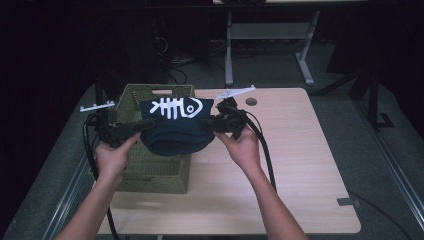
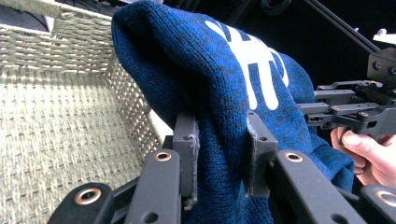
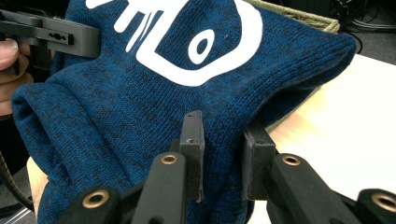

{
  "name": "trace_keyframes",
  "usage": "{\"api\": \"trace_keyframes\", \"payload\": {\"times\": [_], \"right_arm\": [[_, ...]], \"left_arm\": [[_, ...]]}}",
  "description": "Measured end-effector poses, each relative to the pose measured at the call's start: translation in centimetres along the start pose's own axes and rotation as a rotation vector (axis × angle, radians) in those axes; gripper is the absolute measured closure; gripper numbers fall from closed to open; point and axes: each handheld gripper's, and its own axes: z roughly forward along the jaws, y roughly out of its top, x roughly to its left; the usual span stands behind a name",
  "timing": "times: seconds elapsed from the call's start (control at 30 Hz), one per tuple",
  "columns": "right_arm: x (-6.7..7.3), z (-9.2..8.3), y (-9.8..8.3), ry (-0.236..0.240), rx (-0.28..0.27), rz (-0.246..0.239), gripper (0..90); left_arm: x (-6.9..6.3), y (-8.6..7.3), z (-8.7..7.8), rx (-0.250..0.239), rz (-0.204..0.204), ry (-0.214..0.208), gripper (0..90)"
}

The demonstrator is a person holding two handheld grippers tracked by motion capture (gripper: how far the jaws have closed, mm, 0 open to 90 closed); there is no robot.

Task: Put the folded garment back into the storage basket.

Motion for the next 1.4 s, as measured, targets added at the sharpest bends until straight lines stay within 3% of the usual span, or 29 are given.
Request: {"api": "trace_keyframes", "payload": {"times": [0.8, 1.4], "right_arm": [[1.4, 2.9, 0.8, 0.026, 0.022, -0.015, 74.0], [3.2, 6.1, 1.2, 0.051, 0.035, -0.016, 73.9]], "left_arm": [[2.1, -0.2, -1.9, -0.013, -0.017, 0.062, 70.6], [4.6, -0.7, -3.9, -0.016, -0.05, 0.133, 70.0]]}}
